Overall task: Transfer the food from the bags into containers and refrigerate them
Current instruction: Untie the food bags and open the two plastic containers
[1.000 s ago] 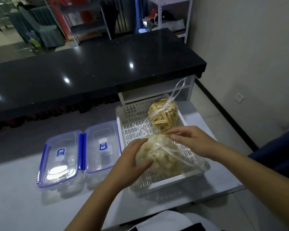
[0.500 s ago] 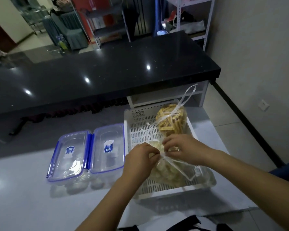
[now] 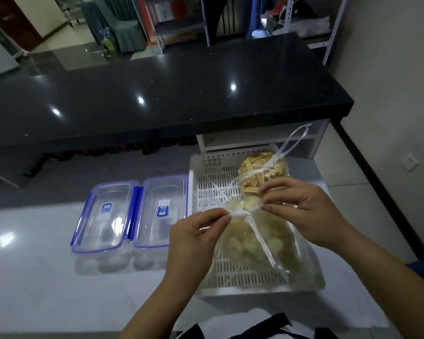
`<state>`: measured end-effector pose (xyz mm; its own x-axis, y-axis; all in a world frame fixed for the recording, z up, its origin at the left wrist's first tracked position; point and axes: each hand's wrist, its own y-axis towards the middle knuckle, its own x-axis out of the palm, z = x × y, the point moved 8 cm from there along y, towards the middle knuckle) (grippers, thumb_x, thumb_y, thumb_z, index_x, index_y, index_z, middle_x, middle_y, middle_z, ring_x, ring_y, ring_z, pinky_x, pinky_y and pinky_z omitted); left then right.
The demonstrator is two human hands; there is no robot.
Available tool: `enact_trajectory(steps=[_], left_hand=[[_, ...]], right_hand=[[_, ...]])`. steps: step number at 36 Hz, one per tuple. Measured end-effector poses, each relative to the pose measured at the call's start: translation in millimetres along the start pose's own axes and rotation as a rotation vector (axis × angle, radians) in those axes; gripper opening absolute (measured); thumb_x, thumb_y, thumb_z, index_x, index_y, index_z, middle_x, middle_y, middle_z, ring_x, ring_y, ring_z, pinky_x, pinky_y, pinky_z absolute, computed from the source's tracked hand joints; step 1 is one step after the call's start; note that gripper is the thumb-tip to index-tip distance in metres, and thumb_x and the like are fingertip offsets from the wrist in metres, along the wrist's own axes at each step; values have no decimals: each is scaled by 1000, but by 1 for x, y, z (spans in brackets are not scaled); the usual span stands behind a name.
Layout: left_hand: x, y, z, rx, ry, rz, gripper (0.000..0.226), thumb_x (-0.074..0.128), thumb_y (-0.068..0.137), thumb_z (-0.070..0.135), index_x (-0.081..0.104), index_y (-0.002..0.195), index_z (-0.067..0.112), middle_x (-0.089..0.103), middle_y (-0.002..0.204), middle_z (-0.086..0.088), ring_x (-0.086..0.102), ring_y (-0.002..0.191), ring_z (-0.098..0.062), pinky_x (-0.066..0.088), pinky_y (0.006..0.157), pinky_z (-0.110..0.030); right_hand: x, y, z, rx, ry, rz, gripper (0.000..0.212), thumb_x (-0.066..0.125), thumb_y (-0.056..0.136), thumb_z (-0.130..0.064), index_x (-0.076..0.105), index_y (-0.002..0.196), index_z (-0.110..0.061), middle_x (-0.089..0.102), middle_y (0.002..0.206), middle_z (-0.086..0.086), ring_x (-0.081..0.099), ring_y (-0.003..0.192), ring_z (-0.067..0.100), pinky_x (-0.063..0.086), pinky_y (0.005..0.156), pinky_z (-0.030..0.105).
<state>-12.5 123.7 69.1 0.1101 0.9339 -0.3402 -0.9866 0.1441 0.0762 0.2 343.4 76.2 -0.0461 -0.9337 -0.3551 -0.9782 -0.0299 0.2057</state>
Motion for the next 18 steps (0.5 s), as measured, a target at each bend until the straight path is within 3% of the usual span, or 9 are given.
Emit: enact_trajectory(steps=[3,8,13,16,18], left_hand=[[3,-5,-17,-66,-10,23,21,80,83,12,78,81,34,76,80,19,72,81,2,49,74,-7],[14,-14,-41,-125,87,-47,30,79,83,13,75,76,42,75,77,22,71,76,2,52,73,-11],[14,-9,-33,-30,283,-119,11,79,84,25,76,89,33,71,81,27,67,79,5,45,72,-5],[16,-1,-22,14,332,-161,17,75,86,34,74,101,40,70,86,27,65,87,5,45,76,-8],[20,7,-15,55,393,-210,15,73,88,34,76,103,37,71,88,23,65,92,1,48,83,-19]], right_hand=[[1,-10,13,20,-71,-6,20,78,81,-8,80,85,-28,68,100,-16,65,99,4,50,85,13],[19,-38,49,180,-145,-12,18,76,85,-12,79,87,-30,68,98,-17,64,95,2,54,87,26],[25,-49,43,166,-121,103,39,76,86,-16,66,106,-48,62,115,-28,58,111,-4,45,93,8],[32,-46,40,173,-180,100,28,77,85,-20,71,106,-38,58,119,-23,54,113,-6,40,94,4],[41,-43,42,216,-211,55,19,75,88,-21,75,104,-32,56,121,-20,52,112,-7,37,94,4]])
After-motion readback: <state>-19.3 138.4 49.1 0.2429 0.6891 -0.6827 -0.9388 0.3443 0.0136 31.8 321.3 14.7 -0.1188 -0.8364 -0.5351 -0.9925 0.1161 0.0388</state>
